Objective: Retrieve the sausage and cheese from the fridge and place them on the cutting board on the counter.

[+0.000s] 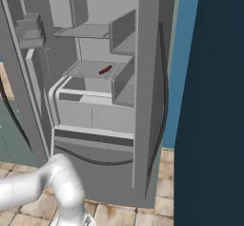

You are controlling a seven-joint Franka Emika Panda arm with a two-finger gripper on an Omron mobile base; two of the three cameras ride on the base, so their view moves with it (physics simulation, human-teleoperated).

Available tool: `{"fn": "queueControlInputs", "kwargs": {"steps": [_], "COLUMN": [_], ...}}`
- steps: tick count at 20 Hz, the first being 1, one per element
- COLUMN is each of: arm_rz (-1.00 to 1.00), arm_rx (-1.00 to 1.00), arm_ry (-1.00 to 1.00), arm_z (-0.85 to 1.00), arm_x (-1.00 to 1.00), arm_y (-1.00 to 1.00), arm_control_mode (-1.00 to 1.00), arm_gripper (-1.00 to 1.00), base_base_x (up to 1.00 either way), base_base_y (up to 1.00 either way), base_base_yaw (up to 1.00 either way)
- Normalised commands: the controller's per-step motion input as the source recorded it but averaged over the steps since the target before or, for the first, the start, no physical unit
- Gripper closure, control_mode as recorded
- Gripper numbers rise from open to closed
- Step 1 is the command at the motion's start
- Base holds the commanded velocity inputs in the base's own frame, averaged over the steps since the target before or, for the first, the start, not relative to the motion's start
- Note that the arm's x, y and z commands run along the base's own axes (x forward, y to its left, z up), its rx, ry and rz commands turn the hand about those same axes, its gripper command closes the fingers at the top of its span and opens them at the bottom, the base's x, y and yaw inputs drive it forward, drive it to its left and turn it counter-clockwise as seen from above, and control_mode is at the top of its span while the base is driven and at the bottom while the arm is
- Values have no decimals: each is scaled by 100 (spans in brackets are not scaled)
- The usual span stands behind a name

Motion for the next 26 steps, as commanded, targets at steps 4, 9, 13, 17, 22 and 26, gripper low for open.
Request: {"fn": "queueControlInputs", "kwargs": {"steps": [4,9,13,17,22,26], "arm_rz": [-3,12,45,49,27,37], "arm_rx": [2,3,0,0,0,14], "arm_ry": [-7,-7,-26,-21,-20,-19], "arm_z": [0,0,0,0,14,16], "arm_x": [-90,-72,-35,-78,-100,-81], "arm_y": [-17,-4,56,38,-13,-70], "arm_control_mode": [-100,-100,-100,-100,-100,-100], "arm_gripper": [-100,-100,-100,-100,-100,-100], "base_base_x": [0,0,0,0,0,0], "base_base_y": [0,0,0,0,0,0], "base_base_yaw": [0,0,0,0,0,0]}}
